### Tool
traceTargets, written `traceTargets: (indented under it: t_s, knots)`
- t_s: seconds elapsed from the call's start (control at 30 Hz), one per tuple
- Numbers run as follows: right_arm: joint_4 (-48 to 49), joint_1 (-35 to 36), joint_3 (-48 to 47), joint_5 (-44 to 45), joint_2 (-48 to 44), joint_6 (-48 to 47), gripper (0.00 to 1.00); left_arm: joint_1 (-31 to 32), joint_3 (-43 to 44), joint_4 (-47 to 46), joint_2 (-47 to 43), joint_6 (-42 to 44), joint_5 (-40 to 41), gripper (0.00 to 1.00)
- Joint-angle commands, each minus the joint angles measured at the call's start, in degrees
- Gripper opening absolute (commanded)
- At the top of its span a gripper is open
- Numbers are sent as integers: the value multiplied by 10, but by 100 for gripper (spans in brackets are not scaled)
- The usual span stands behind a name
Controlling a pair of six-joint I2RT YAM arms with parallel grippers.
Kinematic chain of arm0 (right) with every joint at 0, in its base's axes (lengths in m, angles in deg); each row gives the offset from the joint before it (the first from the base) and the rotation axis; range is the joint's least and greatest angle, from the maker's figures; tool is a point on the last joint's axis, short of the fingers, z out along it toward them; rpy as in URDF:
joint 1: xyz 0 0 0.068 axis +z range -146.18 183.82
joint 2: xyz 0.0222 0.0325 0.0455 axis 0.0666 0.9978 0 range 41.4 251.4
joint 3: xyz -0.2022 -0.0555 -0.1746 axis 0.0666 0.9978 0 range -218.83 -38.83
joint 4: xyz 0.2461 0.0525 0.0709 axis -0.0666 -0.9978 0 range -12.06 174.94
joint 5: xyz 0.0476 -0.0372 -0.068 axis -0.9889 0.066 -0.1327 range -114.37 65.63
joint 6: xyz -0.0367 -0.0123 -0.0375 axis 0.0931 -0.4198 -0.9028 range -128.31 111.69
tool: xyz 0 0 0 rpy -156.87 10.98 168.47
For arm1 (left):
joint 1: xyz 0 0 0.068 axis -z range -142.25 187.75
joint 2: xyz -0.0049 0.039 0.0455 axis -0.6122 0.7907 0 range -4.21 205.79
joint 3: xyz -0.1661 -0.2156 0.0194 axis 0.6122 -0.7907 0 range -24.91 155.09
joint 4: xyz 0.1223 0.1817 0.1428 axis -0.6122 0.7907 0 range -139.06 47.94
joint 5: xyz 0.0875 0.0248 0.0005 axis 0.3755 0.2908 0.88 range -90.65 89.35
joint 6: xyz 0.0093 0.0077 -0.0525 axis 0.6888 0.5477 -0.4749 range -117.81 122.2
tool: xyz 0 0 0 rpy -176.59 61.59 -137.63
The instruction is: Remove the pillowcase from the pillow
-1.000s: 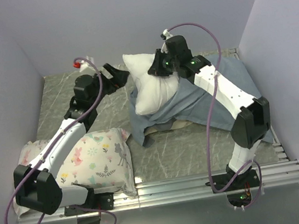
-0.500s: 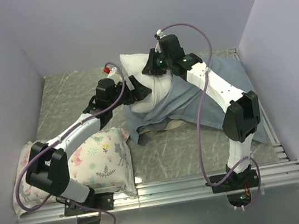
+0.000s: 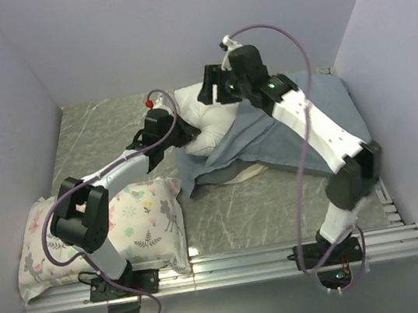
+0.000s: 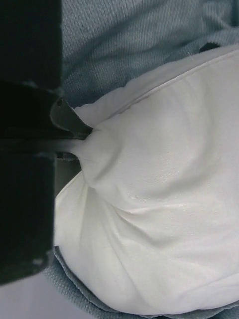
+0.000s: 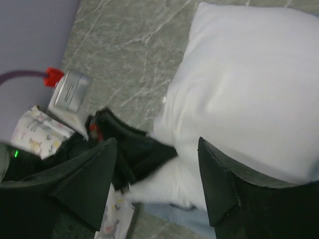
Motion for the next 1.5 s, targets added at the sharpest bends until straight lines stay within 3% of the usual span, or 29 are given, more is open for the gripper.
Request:
traceTargets:
  t_s: [0.0,0.17,0.43,0.5,0.53,0.67,0.77,1.07,1.23,1.3,1.33,1.4,1.43,1.47]
  knots:
    - [4,8,73,66,-134,-31,77,-12,-6,-23,-20,-35,71,0]
    - [53,8,282,147,-234,-27,82,-14,-8,-21,-47,-32,86,0]
    - [66,5,319,247,-162,-27,78,-15,30,16,-70,-6,104,0]
    - [59,1,318,272,-154,-30,70,-20,33,19,-78,1,104,0]
    - [60,-7,326,278,-157,-30,55,-21,32,21,-85,3,103,0]
    - [71,-38,360,278,-192,-26,10,-61,31,32,-112,6,100,0]
    - [78,-71,389,271,-225,-26,0,-105,30,39,-138,0,104,0]
    - [112,-193,467,236,-249,6,0,-247,1,51,-192,-44,78,0]
    - [134,-176,477,165,-268,9,0,-241,-36,33,-194,-41,29,0]
    - [122,-126,453,185,-283,-4,11,-223,-73,13,-201,-37,23,0]
    - [117,-109,442,192,-288,-21,25,-216,-82,13,-202,-34,27,0]
    - [97,-68,394,191,-290,-38,41,-198,-120,3,-209,-31,26,0]
    - [93,-60,375,185,-288,-51,55,-194,-133,2,-212,-33,28,0]
    - [86,-50,355,177,-284,-57,62,-188,-161,-11,-216,-40,29,0]
